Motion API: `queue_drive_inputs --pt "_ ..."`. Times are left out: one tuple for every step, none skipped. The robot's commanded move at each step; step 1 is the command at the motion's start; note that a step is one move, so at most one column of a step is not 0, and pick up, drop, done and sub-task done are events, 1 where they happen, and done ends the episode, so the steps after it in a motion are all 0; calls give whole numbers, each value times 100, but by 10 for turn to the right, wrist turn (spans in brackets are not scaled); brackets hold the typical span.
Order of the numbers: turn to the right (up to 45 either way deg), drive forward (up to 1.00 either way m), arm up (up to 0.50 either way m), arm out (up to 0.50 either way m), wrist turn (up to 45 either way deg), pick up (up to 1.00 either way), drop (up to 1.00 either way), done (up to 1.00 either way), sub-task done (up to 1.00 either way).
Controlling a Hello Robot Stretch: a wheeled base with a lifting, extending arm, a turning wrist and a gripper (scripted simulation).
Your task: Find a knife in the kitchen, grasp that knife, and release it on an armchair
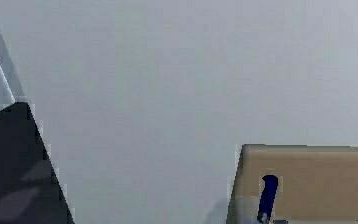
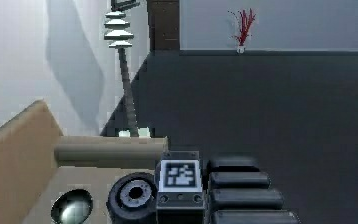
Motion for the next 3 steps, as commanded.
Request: queue_drive_inputs --pt "0 25 0 0 0 0 0 0 0" --pt "450 0 0 0 0 0 0 0 0" --pt "450 0 0 0 0 0 0 0 0"
